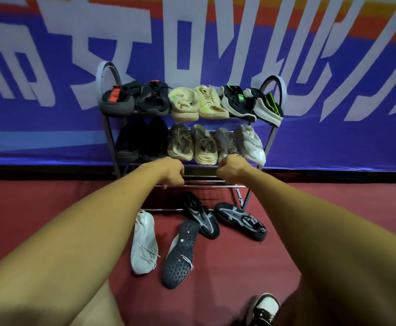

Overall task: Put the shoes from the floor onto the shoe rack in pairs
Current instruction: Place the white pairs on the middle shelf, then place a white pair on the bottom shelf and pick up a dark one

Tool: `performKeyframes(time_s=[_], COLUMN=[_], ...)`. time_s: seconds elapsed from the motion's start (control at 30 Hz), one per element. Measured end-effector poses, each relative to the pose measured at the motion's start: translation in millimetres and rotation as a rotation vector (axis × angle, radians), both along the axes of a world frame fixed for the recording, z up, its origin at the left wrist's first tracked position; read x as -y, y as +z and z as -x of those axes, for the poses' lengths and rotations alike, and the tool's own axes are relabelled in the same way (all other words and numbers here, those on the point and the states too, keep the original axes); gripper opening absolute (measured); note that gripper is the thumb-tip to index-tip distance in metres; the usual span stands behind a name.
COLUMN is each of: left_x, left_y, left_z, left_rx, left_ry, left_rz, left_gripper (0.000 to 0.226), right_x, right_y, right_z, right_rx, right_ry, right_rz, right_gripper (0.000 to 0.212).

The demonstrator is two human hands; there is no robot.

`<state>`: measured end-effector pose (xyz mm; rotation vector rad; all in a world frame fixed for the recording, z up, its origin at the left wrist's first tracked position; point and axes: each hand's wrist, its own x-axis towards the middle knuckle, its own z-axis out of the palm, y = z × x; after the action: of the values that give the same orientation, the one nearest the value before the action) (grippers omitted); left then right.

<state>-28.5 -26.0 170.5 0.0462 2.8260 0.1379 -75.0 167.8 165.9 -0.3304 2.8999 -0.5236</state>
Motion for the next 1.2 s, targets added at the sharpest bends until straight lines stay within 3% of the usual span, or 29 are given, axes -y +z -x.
performKeyframes(time_s=[0.33, 0.47, 0.67, 0.87, 1.03, 1.2], left_x=[23, 53, 79, 109, 111, 121], left_y=[-20, -48, -125, -216, -287, -335], left_z=[-31, -38, -41, -34, -22, -25], left_rx=[0.034, 0.071, 0.142, 0.327, 0.437, 0.405], left_ry=[0.149, 0.266, 0.319, 0.317, 0.403, 0.484], left_rz=[0.017, 0.064, -0.023, -0.033, -0.109, -0.152], left_gripper=[0.044, 0.045, 0.037, 0.030, 0.058, 0.072], right_x=[74, 104, 130, 144, 160, 177], right_y=[-30, -56, -129, -236, -309, -356], right_z=[-20, -21, -17, -23, -21, -19], right_rx=[0.120, 0.163, 0.226, 0.431, 0.588, 0.638], right_ry=[0.157, 0.216, 0.260, 0.200, 0.165, 0.118], right_rz=[0.129, 0.076, -0.062, -0.122, -0.103, -0.042], right_gripper=[0.025, 0.027, 0.027, 0.037, 0.036, 0.044])
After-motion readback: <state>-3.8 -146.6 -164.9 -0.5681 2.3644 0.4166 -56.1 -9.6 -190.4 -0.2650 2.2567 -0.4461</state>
